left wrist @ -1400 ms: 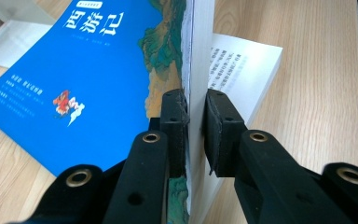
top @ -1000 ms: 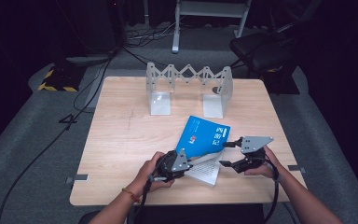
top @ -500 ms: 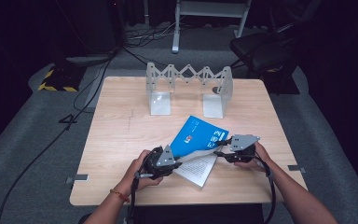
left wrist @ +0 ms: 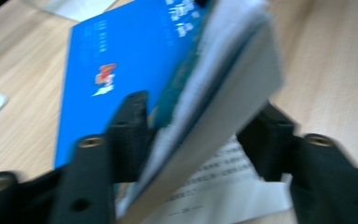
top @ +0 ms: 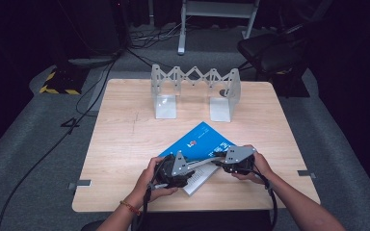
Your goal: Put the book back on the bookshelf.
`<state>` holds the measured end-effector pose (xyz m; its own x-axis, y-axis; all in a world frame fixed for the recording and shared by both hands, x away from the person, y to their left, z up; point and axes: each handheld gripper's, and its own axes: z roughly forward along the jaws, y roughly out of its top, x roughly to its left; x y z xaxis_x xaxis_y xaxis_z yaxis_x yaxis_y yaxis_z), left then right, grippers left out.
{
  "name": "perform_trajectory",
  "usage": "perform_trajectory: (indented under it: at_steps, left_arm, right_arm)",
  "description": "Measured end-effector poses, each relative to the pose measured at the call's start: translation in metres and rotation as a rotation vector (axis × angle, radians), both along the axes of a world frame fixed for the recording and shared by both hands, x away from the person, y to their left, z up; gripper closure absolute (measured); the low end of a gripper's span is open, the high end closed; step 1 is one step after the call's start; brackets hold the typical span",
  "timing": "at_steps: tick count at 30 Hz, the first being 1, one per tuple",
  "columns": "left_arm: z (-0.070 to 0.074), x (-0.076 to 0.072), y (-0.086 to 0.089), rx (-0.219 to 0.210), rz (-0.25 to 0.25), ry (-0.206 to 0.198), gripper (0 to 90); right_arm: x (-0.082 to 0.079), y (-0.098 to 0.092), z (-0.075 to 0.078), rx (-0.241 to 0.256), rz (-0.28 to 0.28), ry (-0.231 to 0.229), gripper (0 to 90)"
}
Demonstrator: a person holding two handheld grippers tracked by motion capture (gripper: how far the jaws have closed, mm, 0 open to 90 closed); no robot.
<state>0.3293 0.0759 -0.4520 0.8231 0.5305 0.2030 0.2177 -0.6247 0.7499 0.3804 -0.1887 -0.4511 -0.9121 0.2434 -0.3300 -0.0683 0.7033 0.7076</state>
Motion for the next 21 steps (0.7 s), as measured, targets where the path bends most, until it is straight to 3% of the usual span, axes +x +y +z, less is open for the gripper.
perform_trajectory:
  at_steps: [1, 5, 7, 8, 9, 11, 12, 15, 18, 21]
  left_arm:
    - [0.0, 0.001, 0.004, 0.002, -0.007, -0.005, 64.2]
    - [-0.002, 0.007, 0.014, -0.015, -0.041, 0.032, 68.3]
    - [-0.005, 0.008, 0.017, -0.018, -0.055, 0.04, 69.8]
    - [-0.005, 0.008, 0.018, -0.011, -0.06, 0.037, 69.9]
    - [-0.006, 0.009, 0.02, -0.011, -0.067, 0.04, 69.9]
    - [-0.005, 0.01, 0.024, -0.014, -0.071, 0.041, 69.9]
    - [-0.005, 0.011, 0.025, -0.013, -0.076, 0.042, 70.0]
    - [-0.004, 0.015, 0.031, -0.021, -0.086, 0.04, 70.5]
    - [-0.001, 0.021, 0.037, -0.034, -0.085, 0.035, 70.7]
    - [0.002, 0.027, 0.042, -0.039, -0.078, 0.038, 69.4]
  right_arm:
    - [-0.001, 0.002, 0.0, -0.006, 0.0, 0.002, 70.2]
    - [-0.002, 0.004, -0.001, 0.029, -0.003, 0.022, 65.8]
    - [0.003, -0.003, -0.004, 0.106, 0.005, 0.084, 59.7]
    - [0.006, -0.006, -0.006, 0.119, 0.002, 0.105, 57.1]
    - [0.008, -0.008, -0.009, 0.109, 0.0, 0.1, 54.5]
    - [0.014, -0.014, -0.017, 0.028, -0.051, 0.014, 52.1]
    - [0.016, -0.016, -0.02, 0.017, -0.062, 0.0, 52.2]
    - [0.026, -0.028, -0.025, 0.073, -0.037, 0.034, 54.8]
    - [0.027, -0.028, -0.024, 0.06, -0.006, -0.009, 62.7]
    - [0.025, -0.023, -0.02, 0.053, -0.014, -0.019, 67.1]
